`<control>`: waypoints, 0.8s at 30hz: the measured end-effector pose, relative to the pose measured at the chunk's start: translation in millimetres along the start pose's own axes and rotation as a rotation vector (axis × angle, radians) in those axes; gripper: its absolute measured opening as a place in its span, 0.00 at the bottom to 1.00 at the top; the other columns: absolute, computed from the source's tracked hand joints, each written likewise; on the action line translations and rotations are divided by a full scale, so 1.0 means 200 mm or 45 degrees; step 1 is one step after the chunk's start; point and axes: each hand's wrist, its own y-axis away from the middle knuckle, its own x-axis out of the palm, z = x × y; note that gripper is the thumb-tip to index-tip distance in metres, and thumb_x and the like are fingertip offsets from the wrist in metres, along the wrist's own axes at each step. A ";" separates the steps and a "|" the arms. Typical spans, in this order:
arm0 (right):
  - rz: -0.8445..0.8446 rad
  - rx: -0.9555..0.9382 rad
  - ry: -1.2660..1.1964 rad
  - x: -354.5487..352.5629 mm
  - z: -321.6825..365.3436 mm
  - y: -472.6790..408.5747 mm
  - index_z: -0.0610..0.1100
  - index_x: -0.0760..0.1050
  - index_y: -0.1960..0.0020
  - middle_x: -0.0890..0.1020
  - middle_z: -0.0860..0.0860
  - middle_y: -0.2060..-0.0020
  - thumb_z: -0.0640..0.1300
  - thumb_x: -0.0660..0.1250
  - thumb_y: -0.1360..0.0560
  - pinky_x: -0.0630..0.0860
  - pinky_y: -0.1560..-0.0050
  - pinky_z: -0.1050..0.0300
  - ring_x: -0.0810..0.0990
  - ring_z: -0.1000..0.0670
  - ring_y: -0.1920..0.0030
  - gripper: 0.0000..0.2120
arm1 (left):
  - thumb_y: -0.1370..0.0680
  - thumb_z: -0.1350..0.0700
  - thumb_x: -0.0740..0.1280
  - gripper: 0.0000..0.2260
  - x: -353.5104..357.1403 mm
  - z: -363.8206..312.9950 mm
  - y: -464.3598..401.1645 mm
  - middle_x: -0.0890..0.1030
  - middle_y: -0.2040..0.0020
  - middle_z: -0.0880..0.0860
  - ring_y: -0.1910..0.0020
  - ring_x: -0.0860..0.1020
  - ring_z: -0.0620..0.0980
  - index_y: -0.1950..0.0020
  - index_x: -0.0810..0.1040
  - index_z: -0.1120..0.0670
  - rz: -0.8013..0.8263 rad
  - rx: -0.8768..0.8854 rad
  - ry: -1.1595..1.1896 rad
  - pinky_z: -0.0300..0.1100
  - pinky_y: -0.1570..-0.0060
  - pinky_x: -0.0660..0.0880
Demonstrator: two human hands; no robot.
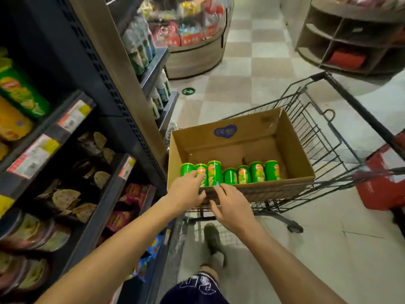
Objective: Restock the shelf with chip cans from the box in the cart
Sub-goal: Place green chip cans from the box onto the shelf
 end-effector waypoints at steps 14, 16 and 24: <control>0.645 0.594 -0.346 0.43 -0.41 -0.92 0.45 0.60 0.24 0.72 0.43 0.33 0.48 0.62 0.21 0.72 0.37 0.47 0.73 0.40 0.34 0.27 | 0.21 0.48 0.63 0.27 0.44 0.34 -0.91 0.72 0.34 0.58 0.36 0.73 0.59 0.24 0.61 0.52 0.554 -0.253 0.170 0.52 0.40 0.73; 0.706 0.628 -0.401 0.53 -0.41 -1.04 0.45 0.53 0.21 0.69 0.40 0.31 0.45 0.63 0.22 0.71 0.38 0.46 0.74 0.37 0.35 0.33 | 0.21 0.50 0.63 0.26 0.50 0.40 -0.98 0.72 0.33 0.59 0.35 0.72 0.59 0.24 0.62 0.54 0.599 -0.303 0.250 0.51 0.36 0.70; 0.882 0.808 -0.233 0.73 -0.41 -1.25 0.51 0.33 0.20 0.51 0.33 0.23 0.44 0.67 0.22 0.75 0.40 0.44 0.73 0.33 0.34 0.47 | 0.20 0.54 0.63 0.34 0.63 0.44 -1.17 0.68 0.29 0.61 0.35 0.72 0.61 0.19 0.47 0.50 0.709 -0.436 0.407 0.53 0.36 0.69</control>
